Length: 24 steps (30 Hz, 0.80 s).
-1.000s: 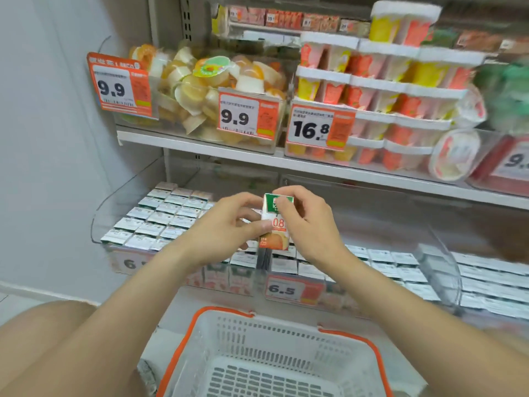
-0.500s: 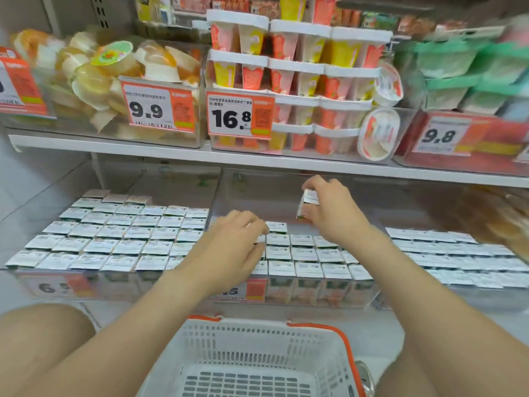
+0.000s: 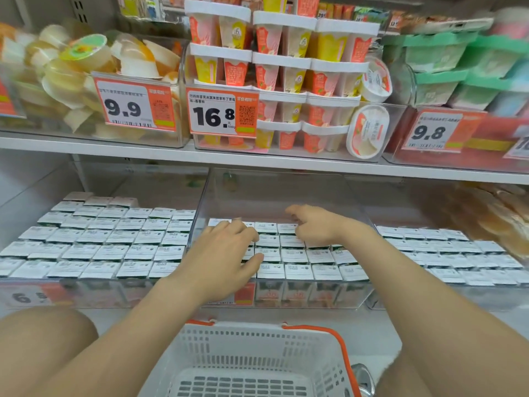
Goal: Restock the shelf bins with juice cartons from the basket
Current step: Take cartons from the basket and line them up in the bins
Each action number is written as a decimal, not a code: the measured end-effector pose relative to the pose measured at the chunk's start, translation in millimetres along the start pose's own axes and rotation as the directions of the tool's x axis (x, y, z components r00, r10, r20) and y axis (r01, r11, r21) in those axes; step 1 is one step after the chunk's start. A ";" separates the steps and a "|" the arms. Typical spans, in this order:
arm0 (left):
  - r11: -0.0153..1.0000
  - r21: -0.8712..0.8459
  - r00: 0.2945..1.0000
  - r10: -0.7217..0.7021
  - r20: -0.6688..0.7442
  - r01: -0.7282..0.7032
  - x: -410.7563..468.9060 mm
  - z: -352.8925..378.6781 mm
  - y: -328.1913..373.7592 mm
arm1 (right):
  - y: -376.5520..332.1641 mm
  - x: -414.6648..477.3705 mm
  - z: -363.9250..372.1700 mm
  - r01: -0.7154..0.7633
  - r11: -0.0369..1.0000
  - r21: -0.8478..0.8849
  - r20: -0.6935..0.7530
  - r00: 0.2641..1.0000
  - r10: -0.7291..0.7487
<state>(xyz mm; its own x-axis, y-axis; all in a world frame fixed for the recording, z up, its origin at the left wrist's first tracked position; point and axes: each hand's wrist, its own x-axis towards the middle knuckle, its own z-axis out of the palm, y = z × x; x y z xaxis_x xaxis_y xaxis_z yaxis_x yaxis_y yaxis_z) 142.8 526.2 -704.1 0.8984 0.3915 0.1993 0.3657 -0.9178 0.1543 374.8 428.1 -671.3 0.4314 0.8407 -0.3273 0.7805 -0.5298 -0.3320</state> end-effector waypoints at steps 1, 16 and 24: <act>1.000 -0.010 1.000 0.001 -0.005 -0.001 -0.6 1.8 0.3 | -0.4 -7.3 -1.7 0.001 1.000 -0.007 -0.044 0.999 -0.002; 0.993 0.050 0.992 0.110 -0.066 -0.107 10.5 31.7 44.5 | 34.1 -40.9 26.8 0.045 0.971 -0.235 -0.155 0.984 -0.083; 0.988 0.110 0.994 0.107 0.000 -0.106 10.4 36.7 42.7 | 43.7 -26.6 35.4 0.023 0.949 -0.314 -0.258 0.960 -0.108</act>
<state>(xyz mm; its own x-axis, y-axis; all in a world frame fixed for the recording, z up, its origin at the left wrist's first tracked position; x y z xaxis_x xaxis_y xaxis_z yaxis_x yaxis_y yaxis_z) 176.6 488.7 -731.0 0.9322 0.2912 0.2147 0.2928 -0.9558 0.0251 381.4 378.6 -708.4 0.4466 0.8934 -0.0500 0.8926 -0.4487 -0.0449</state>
